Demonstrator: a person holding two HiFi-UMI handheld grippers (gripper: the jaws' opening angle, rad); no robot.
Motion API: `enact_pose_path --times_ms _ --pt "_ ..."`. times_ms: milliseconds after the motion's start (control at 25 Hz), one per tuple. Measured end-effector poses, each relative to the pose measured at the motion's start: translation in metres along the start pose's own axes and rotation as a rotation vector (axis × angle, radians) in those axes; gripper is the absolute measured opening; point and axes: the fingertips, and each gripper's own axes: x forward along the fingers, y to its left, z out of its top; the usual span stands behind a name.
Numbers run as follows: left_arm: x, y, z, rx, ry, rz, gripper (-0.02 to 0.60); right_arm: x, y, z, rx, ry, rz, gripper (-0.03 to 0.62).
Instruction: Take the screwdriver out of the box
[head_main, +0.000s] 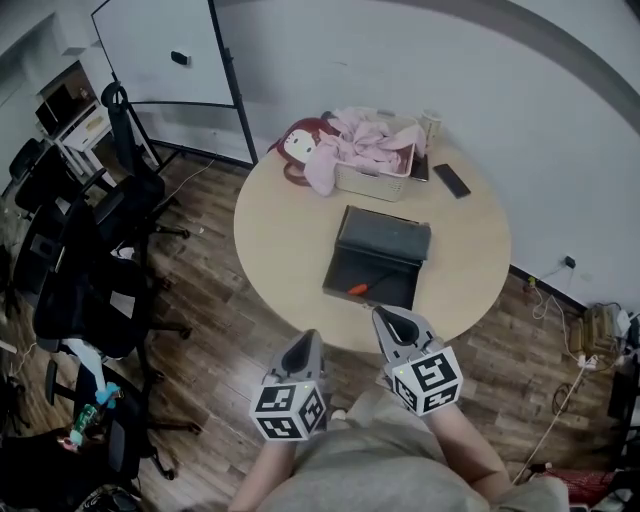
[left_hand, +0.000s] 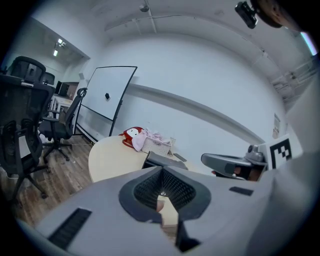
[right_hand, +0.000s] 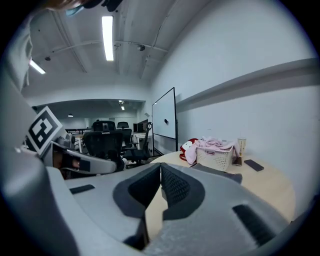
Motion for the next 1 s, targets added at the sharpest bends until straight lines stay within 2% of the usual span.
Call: enact_pose_path --times_ms 200,400,800,1000 --pt "0.016 0.010 -0.004 -0.013 0.026 0.012 0.004 0.012 -0.032 -0.006 -0.063 0.045 -0.043 0.002" --pt "0.041 0.014 0.000 -0.022 0.038 0.018 0.005 0.034 -0.062 -0.010 -0.092 0.073 -0.050 0.002" --pt "0.098 0.024 0.018 -0.049 0.037 0.050 0.004 0.089 -0.094 -0.013 -0.162 0.145 0.057 0.002" --pt "0.113 0.028 0.025 -0.057 0.031 0.083 0.005 0.110 -0.097 -0.028 -0.194 0.199 0.131 0.002"
